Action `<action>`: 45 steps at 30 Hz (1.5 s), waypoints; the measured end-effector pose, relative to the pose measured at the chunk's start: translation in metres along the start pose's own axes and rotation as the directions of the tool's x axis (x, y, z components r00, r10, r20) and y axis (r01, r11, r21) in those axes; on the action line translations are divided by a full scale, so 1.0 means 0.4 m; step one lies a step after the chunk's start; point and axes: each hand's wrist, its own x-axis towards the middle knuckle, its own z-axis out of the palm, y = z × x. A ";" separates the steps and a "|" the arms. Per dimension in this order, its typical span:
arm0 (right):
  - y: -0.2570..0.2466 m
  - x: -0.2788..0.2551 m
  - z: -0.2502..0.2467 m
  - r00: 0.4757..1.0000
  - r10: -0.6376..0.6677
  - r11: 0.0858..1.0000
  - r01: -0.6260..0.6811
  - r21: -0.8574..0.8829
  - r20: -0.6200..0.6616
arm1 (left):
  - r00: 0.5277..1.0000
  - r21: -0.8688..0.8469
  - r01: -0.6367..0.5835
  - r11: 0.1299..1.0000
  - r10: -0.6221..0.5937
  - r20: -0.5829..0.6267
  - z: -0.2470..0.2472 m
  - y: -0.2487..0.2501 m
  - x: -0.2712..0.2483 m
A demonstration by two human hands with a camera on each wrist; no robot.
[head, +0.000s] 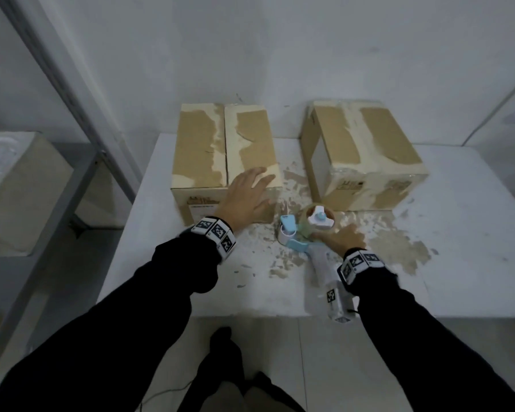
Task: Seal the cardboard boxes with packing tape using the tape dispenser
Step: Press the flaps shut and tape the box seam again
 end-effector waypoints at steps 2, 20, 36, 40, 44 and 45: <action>0.038 0.010 0.040 0.980 0.105 0.994 -0.102 -0.023 0.169 | 1.000 -0.012 -0.011 1.000 0.011 0.025 0.017 0.023 -0.007; 0.063 -0.084 0.021 0.998 0.022 0.825 -0.050 0.563 0.056 | 0.997 -0.080 0.078 0.994 -0.079 -0.009 0.003 0.032 -0.073; -0.093 -0.159 -0.119 0.922 -0.189 0.686 0.370 0.627 -0.337 | 0.855 -0.892 0.423 0.161 -0.396 0.334 -0.158 0.167 0.054; -0.148 -0.168 -0.125 0.886 -0.245 0.683 0.446 0.579 -0.394 | 0.863 -0.919 0.384 -0.093 -0.317 0.393 -0.211 0.186 0.056; -0.194 -0.175 -0.124 0.859 -0.242 0.718 0.472 0.512 -0.452 | 0.866 -0.912 0.273 -0.305 -0.335 0.371 -0.239 0.176 0.050; -0.206 -0.180 -0.126 0.853 -0.246 0.722 0.479 0.500 -0.461 | 0.869 -0.911 0.243 -0.334 -0.343 0.357 -0.245 0.170 0.044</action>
